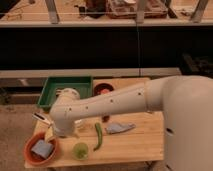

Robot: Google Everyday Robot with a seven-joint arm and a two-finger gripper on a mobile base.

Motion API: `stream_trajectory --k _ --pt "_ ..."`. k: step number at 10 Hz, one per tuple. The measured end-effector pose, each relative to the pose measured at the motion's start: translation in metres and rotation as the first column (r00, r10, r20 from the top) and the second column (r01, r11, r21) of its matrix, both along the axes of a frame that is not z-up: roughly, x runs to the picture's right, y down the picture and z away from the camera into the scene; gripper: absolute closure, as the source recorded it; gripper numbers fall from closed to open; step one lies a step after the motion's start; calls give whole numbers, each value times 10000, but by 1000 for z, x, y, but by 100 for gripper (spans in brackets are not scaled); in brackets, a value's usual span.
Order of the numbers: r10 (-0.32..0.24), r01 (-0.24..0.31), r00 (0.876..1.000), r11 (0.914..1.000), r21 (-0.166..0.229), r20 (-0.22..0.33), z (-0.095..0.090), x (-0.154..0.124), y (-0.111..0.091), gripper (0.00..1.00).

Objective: Place towel in table surface

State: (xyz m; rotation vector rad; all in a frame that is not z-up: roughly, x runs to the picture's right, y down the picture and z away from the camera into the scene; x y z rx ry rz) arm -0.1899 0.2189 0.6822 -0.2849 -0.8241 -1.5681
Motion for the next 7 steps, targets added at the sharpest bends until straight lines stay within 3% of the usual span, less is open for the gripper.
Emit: stream_trajectory --k 3,6,7 --pt "629 -659 9898 9976 -190 -1280 -8 79 3 20" --pt "1093 -1192 9684 9924 -313 -2241 -8 145 5 20" --pt "1324 -1478 9532 9883 -370 -2719 -6 178 5 20"
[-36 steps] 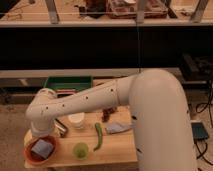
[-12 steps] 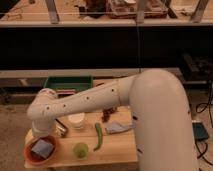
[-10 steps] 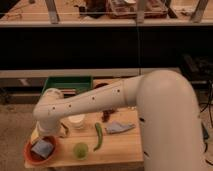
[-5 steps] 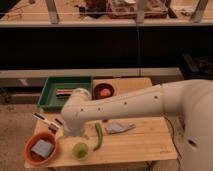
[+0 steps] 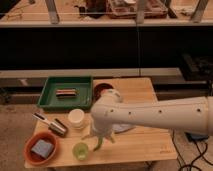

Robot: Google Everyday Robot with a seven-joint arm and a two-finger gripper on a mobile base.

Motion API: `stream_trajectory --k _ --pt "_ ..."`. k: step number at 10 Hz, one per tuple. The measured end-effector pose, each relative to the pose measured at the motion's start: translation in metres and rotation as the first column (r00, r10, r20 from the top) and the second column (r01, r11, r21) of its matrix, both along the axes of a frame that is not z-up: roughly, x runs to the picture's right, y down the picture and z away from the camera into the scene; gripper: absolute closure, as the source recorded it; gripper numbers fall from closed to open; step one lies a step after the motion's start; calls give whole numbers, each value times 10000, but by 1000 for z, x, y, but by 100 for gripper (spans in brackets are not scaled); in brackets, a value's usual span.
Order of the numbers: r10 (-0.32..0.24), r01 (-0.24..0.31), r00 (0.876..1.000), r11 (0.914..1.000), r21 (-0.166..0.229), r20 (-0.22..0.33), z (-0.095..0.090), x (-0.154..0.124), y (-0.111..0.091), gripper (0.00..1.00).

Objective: Place towel in table surface

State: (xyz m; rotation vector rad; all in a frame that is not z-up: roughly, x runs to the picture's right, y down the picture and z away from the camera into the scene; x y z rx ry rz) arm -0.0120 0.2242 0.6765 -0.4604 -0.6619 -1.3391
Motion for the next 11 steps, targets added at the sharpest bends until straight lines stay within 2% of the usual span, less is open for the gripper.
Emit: stream_trajectory --k 1,7,9,11 --pt "140 -143 9994 9999 -89 -313 1 18 1 20" --pt "127 -134 9992 9997 -186 -367 6 23 -1 20" --pt "97 -113 9987 9995 -308 -507 19 38 -12 20" --pt "125 -158 9967 9990 -409 -804 44 61 -39 20"
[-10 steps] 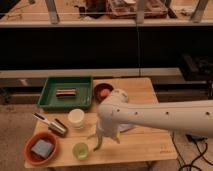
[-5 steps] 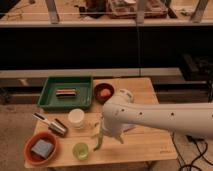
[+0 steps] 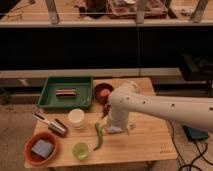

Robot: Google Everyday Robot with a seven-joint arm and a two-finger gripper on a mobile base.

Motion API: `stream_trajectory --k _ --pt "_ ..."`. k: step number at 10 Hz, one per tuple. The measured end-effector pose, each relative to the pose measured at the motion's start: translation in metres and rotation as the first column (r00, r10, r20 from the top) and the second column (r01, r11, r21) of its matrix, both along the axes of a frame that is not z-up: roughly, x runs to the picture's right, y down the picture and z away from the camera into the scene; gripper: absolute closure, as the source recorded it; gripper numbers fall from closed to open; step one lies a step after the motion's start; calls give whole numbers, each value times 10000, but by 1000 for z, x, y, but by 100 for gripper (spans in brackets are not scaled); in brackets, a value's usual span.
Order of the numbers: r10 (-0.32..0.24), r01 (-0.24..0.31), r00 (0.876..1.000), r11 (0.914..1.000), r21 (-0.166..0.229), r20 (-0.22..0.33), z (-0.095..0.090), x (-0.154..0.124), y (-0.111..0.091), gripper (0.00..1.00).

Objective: Place towel in table surface

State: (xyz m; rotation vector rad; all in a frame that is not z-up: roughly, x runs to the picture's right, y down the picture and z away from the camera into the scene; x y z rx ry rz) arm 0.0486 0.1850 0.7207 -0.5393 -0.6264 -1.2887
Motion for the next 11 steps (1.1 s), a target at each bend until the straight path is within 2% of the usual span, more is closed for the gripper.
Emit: stream_trajectory --k 3,5,7,10,11 --pt "166 -174 9991 9997 -197 -396 50 44 -49 20" --pt "251 -269 9985 9990 -362 -495 67 54 -58 20" --pt "368 -403 9977 9972 -624 -576 76 63 -46 20" --pt "498 -585 9956 9921 -1112 -794 93 67 -7 20" --pt "548 -651 9948 9904 -1219 -861 95 71 0 20"
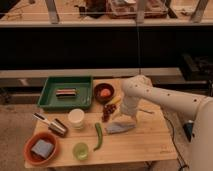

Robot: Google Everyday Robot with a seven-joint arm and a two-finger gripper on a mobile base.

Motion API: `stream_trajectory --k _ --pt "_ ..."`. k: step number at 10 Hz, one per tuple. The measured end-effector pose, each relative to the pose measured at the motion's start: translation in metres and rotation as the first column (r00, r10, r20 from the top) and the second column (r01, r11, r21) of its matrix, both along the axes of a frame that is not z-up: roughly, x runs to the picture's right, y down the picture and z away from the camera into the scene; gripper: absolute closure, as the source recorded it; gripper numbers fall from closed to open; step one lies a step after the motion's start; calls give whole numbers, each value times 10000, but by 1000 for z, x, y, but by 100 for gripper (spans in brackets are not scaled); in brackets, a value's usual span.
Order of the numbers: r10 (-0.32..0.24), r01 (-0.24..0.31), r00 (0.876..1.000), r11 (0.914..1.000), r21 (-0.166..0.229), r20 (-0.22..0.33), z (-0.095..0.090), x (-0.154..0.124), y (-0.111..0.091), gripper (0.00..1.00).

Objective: Place towel in table surface

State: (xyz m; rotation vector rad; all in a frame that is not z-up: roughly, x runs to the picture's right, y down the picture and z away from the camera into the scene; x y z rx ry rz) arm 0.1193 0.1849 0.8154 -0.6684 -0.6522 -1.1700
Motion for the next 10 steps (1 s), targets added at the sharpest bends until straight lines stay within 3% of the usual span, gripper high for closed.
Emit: stream_trajectory --k 3,6,7,10 --pt "220 -220 9998 9996 -196 -2 -3 4 15 20" --pt "192 -188 9997 9994 -283 167 12 -18 28 21" --pt "194 -188 9996 9993 -318 207 17 -22 32 25" --pt "164 -149 9992 9991 -400 373 21 -35 37 55"
